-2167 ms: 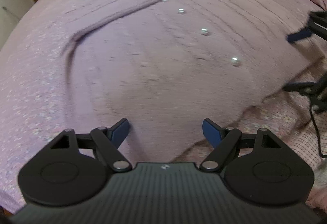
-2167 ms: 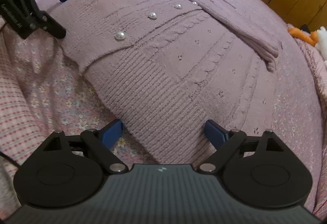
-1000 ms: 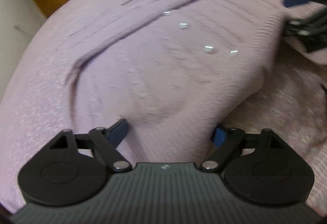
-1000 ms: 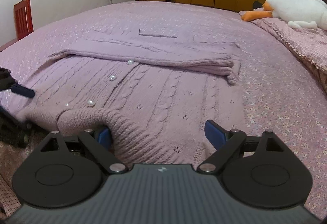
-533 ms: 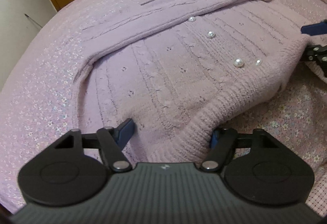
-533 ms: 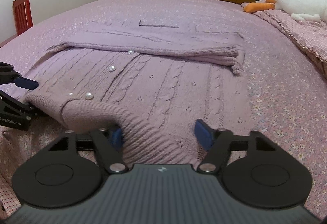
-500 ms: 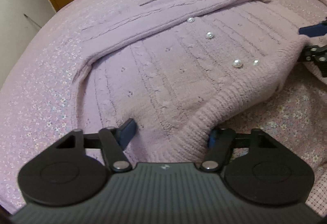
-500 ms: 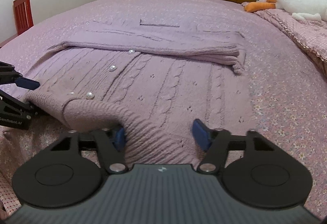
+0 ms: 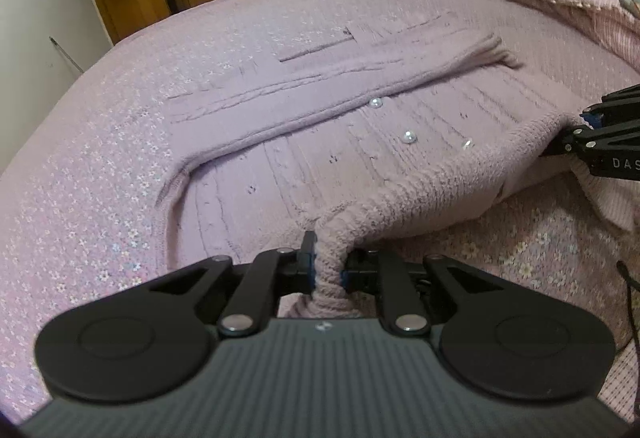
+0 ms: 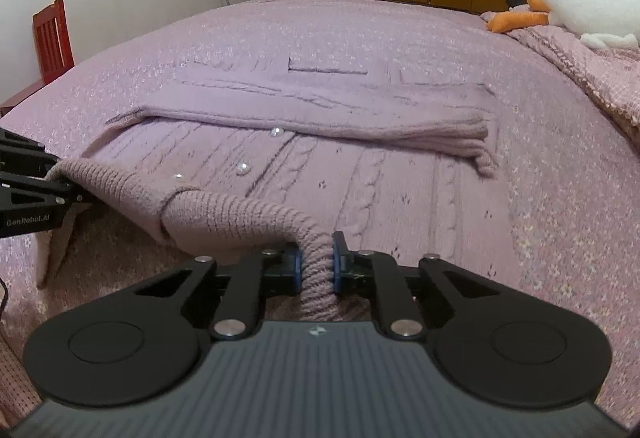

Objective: Fold small clothes

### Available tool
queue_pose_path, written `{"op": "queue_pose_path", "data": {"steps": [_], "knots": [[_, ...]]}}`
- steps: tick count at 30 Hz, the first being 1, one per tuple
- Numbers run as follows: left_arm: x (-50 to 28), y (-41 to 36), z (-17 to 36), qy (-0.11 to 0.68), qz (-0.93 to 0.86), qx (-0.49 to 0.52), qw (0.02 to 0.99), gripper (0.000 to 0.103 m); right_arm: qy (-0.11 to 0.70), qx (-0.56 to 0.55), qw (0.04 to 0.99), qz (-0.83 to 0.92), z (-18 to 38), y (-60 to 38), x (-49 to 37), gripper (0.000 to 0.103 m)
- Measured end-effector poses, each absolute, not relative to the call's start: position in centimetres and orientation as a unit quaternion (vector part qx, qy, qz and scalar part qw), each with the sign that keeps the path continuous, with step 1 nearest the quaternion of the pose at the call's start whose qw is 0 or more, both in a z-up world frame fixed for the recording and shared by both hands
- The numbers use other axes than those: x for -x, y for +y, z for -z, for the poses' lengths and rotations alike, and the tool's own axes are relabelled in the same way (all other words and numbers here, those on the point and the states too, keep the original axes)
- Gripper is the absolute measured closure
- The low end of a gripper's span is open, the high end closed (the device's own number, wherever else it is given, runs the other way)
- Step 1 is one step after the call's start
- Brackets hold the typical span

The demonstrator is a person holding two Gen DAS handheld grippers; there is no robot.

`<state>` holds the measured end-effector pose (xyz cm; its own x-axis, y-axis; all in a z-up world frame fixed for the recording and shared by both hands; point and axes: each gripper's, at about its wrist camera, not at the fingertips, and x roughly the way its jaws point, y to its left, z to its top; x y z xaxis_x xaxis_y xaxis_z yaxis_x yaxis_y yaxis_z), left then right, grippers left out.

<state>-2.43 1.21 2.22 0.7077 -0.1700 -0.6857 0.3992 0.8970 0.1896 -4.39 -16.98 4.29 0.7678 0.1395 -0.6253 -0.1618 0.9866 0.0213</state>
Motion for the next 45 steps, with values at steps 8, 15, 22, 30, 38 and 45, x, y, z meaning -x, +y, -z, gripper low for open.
{"op": "queue_pose_path", "data": {"steps": [8, 15, 22, 30, 38, 45], "knots": [[1.9, 1.5, -3.6, 0.337, 0.159, -0.159, 0.914, 0.09, 0.302, 0.02, 0.95, -0.078, -5.9, -16.8, 4.3, 0.089], [1.5, 1.4, -5.8, 0.313, 0.158, -0.166, 0.922, 0.09, 0.278, 0.002, 0.958, -0.07, -7.2, -16.8, 3.3, 0.09], [-0.3, 0.8, -7.0, 0.295, 0.139, -0.144, 0.934, 0.09, 0.245, 0.001, 0.967, -0.065, -9.1, -17.4, 1.4, 0.091], [-3.0, 0.5, -8.1, 0.278, 0.117, -0.144, 0.942, 0.09, 0.223, 0.0, 0.973, -0.062, -10.3, -17.1, -2.8, 0.091], [-8.1, 0.3, -8.2, 0.265, 0.099, -0.131, 0.95, 0.09, 0.228, 0.031, 0.972, -0.048, -10.0, -16.8, -9.6, 0.091], [-13.7, -1.0, -5.9, 0.291, 0.083, -0.12, 0.946, 0.09, 0.286, 0.035, 0.957, -0.038, -6.7, -17.0, -14.9, 0.09]]}}
